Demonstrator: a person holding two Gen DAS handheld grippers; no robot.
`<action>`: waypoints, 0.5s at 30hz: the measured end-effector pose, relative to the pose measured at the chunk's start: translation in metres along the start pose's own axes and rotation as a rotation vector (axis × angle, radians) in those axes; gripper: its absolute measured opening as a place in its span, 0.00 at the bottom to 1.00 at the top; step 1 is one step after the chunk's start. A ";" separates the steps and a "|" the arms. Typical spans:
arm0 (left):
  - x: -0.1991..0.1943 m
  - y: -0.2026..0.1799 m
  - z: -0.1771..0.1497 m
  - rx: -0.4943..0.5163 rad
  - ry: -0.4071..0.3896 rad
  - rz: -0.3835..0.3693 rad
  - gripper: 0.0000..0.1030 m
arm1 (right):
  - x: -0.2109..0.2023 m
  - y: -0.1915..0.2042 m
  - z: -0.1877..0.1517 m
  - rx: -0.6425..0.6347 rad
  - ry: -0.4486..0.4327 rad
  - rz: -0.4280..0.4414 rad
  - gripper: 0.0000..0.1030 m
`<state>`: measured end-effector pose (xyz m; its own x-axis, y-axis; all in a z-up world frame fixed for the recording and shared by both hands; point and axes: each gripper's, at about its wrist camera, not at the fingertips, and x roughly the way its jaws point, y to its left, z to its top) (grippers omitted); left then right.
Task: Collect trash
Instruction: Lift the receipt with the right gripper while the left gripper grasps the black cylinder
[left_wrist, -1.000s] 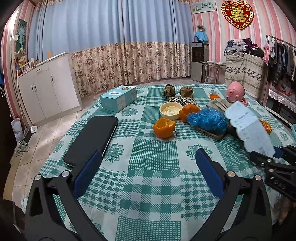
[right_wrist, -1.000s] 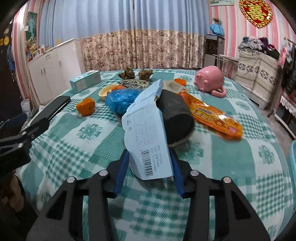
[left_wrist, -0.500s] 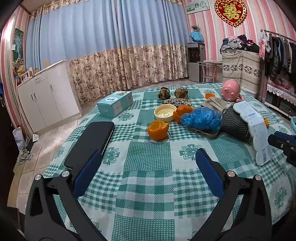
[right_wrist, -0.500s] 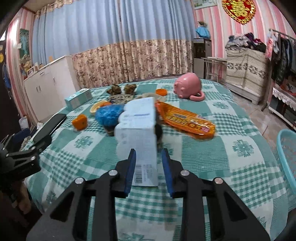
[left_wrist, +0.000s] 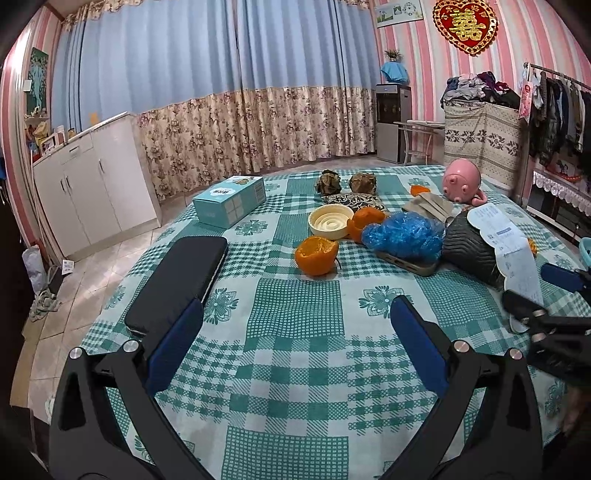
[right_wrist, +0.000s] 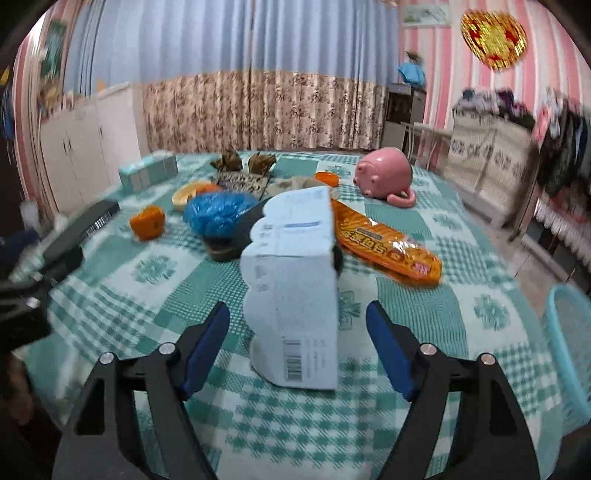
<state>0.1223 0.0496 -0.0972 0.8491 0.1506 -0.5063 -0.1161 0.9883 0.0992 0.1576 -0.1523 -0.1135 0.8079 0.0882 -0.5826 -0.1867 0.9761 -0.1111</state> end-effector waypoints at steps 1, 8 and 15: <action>0.000 0.000 0.000 0.001 -0.001 -0.001 0.95 | 0.002 0.003 0.000 -0.019 0.005 -0.007 0.60; 0.000 -0.001 0.000 0.004 -0.001 -0.004 0.95 | -0.001 -0.010 0.003 0.012 0.002 0.038 0.52; -0.002 -0.012 0.005 0.029 -0.009 -0.065 0.95 | -0.023 -0.064 0.014 0.118 -0.074 -0.023 0.52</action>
<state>0.1242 0.0370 -0.0933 0.8590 0.0857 -0.5047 -0.0454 0.9948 0.0916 0.1582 -0.2144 -0.0818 0.8510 0.0759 -0.5197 -0.1043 0.9942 -0.0256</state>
